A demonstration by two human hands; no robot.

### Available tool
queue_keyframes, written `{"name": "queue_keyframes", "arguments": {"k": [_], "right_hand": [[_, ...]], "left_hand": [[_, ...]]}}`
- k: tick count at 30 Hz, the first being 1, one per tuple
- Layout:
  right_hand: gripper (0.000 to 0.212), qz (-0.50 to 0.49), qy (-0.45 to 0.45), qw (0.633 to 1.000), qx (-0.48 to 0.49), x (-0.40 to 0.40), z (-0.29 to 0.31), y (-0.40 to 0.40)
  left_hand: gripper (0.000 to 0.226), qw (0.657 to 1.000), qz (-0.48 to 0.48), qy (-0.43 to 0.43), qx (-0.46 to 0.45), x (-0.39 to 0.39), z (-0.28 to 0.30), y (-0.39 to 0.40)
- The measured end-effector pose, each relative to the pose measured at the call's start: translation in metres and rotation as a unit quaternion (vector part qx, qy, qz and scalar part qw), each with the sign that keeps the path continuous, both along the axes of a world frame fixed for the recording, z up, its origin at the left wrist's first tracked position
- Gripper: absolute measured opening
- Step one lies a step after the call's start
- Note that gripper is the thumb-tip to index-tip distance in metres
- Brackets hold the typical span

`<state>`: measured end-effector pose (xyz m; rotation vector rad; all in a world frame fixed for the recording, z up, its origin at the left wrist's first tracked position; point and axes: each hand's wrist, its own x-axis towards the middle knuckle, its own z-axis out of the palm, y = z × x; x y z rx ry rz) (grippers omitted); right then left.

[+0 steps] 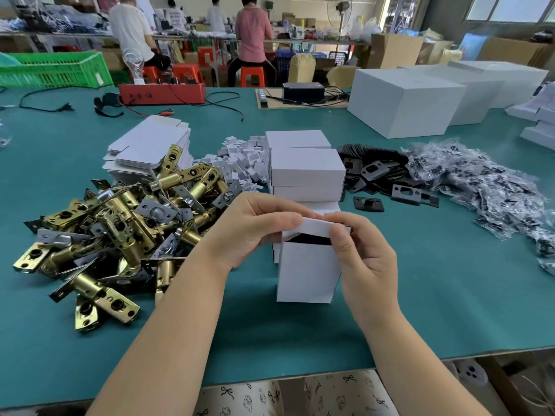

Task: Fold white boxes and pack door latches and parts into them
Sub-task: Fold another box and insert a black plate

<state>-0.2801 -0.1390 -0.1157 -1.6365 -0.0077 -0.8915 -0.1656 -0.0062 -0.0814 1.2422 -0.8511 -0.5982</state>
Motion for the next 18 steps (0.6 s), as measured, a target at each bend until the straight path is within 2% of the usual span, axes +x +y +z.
{"name": "queue_keyframes", "arguments": {"k": [3, 6, 8, 13, 16, 18], "right_hand": [[0.015, -0.001, -0.012, 1.0, 0.016, 0.001, 0.003, 0.002], [0.014, 0.011, -0.009, 1.0, 0.025, 0.001, 0.004, 0.0], [0.014, 0.024, -0.015, 1.0, 0.013, 0.001, 0.004, -0.002], [0.015, 0.039, -0.035, 0.999, -0.002, 0.003, -0.004, -0.004], [0.023, 0.018, -0.048, 0.998, -0.039, 0.001, -0.008, -0.003], [0.02, 0.002, -0.068, 0.993, -0.095, 0.0, -0.01, -0.003]], "left_hand": [[0.016, 1.0, 0.015, -0.021, -0.011, -0.003, 0.003, 0.0], [0.031, 0.997, 0.016, -0.077, -0.01, -0.005, 0.006, 0.002], [0.033, 0.995, 0.007, -0.095, -0.003, -0.007, 0.008, 0.005], [0.023, 0.994, 0.001, -0.109, 0.022, -0.008, 0.011, 0.008], [0.028, 0.992, -0.026, -0.111, 0.045, -0.005, 0.013, 0.012], [0.031, 0.991, -0.058, -0.105, 0.066, -0.004, 0.015, 0.016]]}}
